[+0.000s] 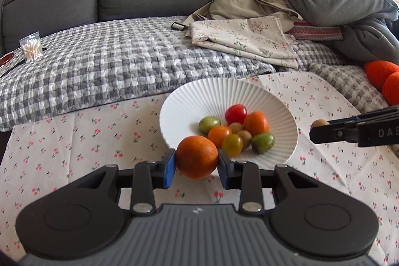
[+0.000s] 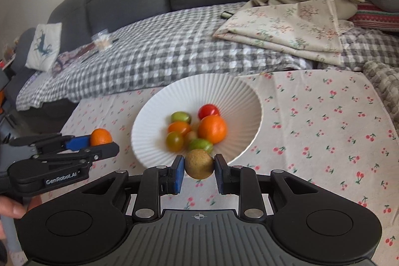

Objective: Organize fruits
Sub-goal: 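Lift both fruits and carry them over the white bowl, then open both grippers to drop the mandarin and tan fruit into the bowl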

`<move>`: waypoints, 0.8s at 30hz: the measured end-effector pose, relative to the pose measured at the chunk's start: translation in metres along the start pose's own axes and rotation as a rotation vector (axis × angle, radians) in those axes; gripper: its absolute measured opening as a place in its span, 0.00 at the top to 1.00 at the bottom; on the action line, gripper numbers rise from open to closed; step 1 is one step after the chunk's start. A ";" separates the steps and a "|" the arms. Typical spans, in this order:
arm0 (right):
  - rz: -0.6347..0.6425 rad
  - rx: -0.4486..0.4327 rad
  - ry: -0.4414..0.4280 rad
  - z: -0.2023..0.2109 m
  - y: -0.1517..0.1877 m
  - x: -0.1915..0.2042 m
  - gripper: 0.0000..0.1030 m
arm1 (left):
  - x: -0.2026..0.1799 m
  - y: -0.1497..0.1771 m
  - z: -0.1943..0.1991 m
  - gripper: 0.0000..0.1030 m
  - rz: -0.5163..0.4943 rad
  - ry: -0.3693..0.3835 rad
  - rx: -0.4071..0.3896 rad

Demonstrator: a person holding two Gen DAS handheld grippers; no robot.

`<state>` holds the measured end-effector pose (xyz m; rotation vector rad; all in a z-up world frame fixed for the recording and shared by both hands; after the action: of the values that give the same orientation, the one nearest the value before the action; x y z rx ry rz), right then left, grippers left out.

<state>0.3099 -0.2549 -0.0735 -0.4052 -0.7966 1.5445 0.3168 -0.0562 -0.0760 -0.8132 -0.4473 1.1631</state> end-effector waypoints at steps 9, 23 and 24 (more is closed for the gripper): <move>-0.136 -0.050 0.025 -0.024 -0.017 -0.032 0.76 | -0.003 -0.012 -0.037 0.68 0.014 0.002 0.013; -0.171 -0.015 0.038 -0.060 -0.011 -0.037 0.76 | 0.002 -0.001 -0.059 0.67 -0.002 -0.032 0.058; -0.171 -0.016 0.039 -0.060 -0.011 -0.037 0.76 | 0.002 -0.001 -0.060 0.66 -0.007 -0.033 0.059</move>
<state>0.3639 -0.2759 -0.1151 -0.3680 -0.7927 1.3681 0.3591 -0.0745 -0.1137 -0.7419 -0.4410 1.1798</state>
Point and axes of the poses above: each gripper's, at about its wrist camera, not at the fingertips, and z roughly against the way its jaws point, x to its left, y to its underside, the point moved 5 cm from there along -z, roughly the way its jaws point, and after that the axes turned 5 degrees about y, right-handed, at the moved point
